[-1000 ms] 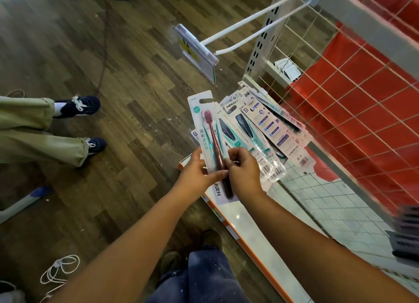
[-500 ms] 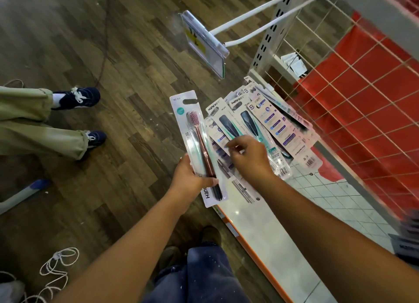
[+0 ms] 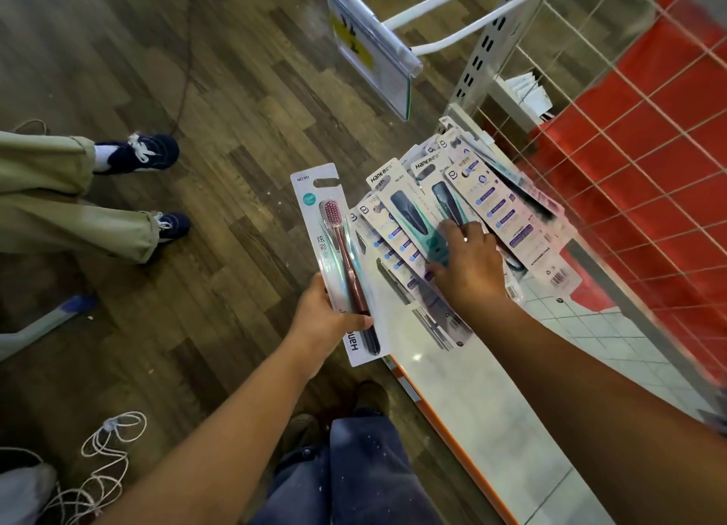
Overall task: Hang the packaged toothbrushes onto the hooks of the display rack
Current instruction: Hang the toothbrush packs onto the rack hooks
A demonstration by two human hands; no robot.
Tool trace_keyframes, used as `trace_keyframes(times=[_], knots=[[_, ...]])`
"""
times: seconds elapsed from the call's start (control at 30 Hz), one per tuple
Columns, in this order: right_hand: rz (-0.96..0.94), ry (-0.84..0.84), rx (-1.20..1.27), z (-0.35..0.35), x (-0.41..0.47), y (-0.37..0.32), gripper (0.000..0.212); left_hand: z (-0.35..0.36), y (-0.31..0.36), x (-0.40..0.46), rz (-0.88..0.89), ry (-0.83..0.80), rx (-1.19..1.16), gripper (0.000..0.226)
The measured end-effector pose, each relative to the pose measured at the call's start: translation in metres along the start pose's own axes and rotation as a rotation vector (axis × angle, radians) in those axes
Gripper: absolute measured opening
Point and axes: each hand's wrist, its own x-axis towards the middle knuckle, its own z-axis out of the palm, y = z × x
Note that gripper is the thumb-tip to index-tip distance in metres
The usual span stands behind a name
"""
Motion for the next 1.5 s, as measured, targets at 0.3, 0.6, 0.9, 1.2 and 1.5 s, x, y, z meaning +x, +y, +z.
trace_keyframes(times=[0.3, 0.6, 0.9, 1.2, 1.5], knots=[[0.004, 0.063, 0.050, 0.000, -0.002, 0.000, 0.064, 0.002, 0.000, -0.004, -0.026, 0.003, 0.015, 0.061], [0.030, 0.122, 0.289, -0.002, -0.015, -0.005, 0.033, -0.002, 0.001, -0.015, -0.012, -0.005, 0.027, 0.059], [0.261, 0.179, 0.797, -0.023, -0.044, -0.021, 0.049, -0.010, 0.009, -0.039, 0.016, -0.040, 0.047, 0.061], [0.453, 0.178, 1.313, -0.052, -0.098, -0.045, 0.043, -0.019, 0.027, -0.070, 0.056, -0.141, 0.110, 0.068], [0.196, -0.041, 1.799, -0.076, -0.171, -0.036, 0.049, -0.038, 0.034, -0.109, 0.178, -0.273, 0.204, 0.058]])
